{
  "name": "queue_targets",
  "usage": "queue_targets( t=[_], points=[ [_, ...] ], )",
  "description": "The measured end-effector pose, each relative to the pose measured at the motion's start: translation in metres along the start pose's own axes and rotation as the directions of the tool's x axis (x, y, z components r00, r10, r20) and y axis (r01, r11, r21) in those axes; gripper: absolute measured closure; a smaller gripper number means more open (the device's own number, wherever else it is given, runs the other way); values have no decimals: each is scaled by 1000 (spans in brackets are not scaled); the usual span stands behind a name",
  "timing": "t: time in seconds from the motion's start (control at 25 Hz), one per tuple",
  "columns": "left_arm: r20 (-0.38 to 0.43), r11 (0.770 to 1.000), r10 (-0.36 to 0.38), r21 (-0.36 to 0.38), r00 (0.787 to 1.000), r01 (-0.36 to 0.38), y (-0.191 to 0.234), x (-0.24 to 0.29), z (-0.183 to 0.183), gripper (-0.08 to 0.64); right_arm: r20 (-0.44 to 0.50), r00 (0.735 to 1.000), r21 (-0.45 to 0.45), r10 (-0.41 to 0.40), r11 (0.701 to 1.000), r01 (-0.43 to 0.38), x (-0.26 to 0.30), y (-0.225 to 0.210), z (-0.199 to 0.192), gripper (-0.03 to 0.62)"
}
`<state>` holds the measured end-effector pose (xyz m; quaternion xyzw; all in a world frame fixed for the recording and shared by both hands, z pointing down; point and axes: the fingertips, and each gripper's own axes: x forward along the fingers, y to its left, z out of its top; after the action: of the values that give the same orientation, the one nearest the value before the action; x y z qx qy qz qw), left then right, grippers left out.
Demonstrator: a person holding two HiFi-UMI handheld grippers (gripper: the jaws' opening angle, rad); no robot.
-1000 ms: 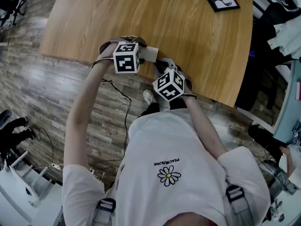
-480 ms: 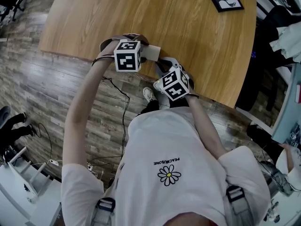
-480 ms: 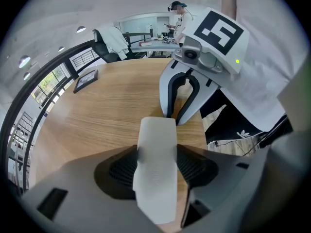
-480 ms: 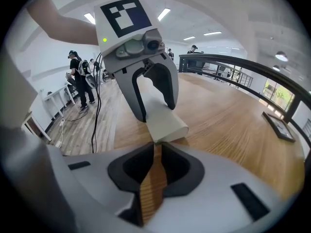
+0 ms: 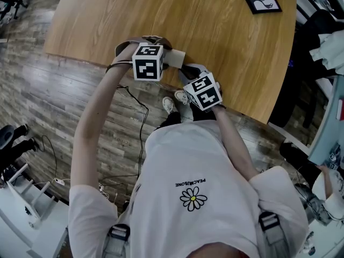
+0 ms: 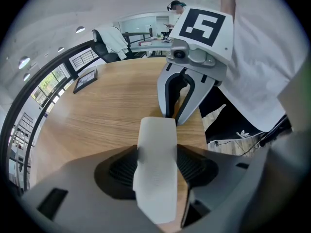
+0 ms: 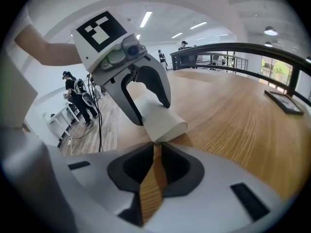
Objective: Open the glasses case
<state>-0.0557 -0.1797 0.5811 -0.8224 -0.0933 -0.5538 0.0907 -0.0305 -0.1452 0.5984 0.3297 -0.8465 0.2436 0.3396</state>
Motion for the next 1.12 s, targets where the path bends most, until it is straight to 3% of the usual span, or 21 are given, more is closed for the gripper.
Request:
queue_targets(
  t=[0.24,0.6,0.72,0.88,1.0,1.12],
  points=[
    [5,997,-77,-30,997,77,1,-3,0,298,-10,1000,-42,-8,999,8,-2,3,6,538],
    [57,974,-191,-112,980,197,6,-4,0,301,-64,997,-151,-32,988,22,3,5,-2,548],
    [71,957,-243,-143,967,251,8,-6,0,299,-74,997,-166,-35,986,22,4,7,-3,545],
    [21,933,-320,-165,947,319,10,-5,-4,295,-75,997,-153,-27,988,15,4,7,-3,543],
    [21,931,-325,-167,945,324,14,-8,-3,293,-76,997,-152,-26,988,15,4,6,-3,545],
    [61,940,-280,-185,958,286,26,-13,2,288,-76,997,-149,-24,989,12,3,5,-3,545]
  ],
)
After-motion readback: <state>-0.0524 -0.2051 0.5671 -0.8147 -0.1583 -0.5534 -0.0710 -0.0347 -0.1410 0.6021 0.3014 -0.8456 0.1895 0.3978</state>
